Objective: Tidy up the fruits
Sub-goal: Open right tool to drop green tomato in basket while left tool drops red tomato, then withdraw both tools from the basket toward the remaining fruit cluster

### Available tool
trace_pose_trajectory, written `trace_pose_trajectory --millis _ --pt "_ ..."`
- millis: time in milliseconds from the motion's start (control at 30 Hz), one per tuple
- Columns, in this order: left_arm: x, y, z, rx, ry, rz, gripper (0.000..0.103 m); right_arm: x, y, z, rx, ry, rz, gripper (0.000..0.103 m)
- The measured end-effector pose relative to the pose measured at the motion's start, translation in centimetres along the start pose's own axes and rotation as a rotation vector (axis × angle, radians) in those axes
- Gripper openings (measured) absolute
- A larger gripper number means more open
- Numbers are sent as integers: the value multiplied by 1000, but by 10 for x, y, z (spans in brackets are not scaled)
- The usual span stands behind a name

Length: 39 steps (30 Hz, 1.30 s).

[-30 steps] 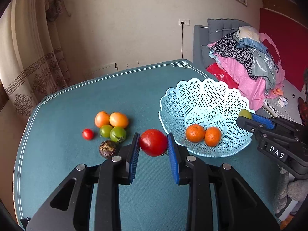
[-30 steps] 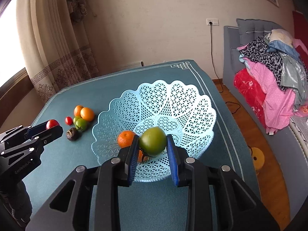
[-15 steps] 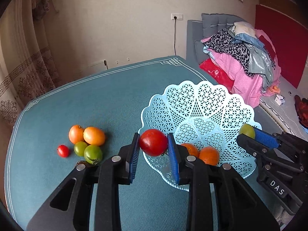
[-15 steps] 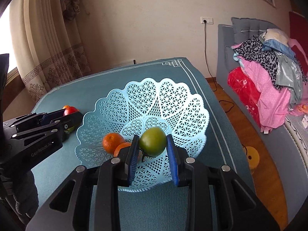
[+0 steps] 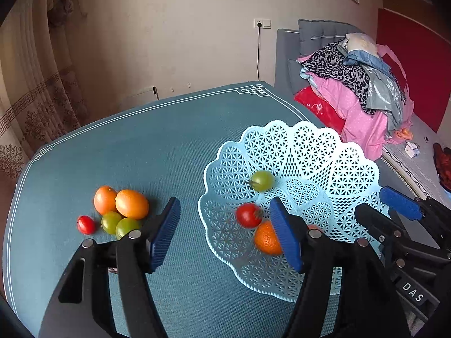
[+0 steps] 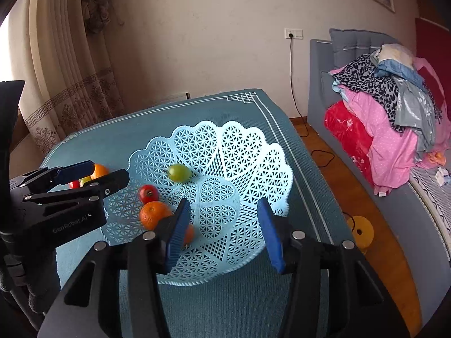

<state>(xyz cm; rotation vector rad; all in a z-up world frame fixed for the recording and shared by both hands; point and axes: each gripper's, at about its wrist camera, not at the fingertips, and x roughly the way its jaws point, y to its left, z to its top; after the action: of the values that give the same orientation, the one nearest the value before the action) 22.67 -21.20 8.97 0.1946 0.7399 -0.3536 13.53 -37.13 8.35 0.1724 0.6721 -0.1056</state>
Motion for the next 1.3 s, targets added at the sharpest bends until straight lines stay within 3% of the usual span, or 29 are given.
trace_pose_trajectory --millis 100,233,367,1300 --pt "1 4 -1 -8 4 10 68 -1 1 0 -2 -3 -3 50" --pt "-4 9 -3 -16 -13 33 87 -3 3 1 -4 -5 -9 51" --pt "-10 15 -4 -24 -26 57 97 -6 7 1 -13 -13 -19 52" --pt "-48 73 -31 -92 -55 161 98 -26 48 0 -82 -30 -22 56"
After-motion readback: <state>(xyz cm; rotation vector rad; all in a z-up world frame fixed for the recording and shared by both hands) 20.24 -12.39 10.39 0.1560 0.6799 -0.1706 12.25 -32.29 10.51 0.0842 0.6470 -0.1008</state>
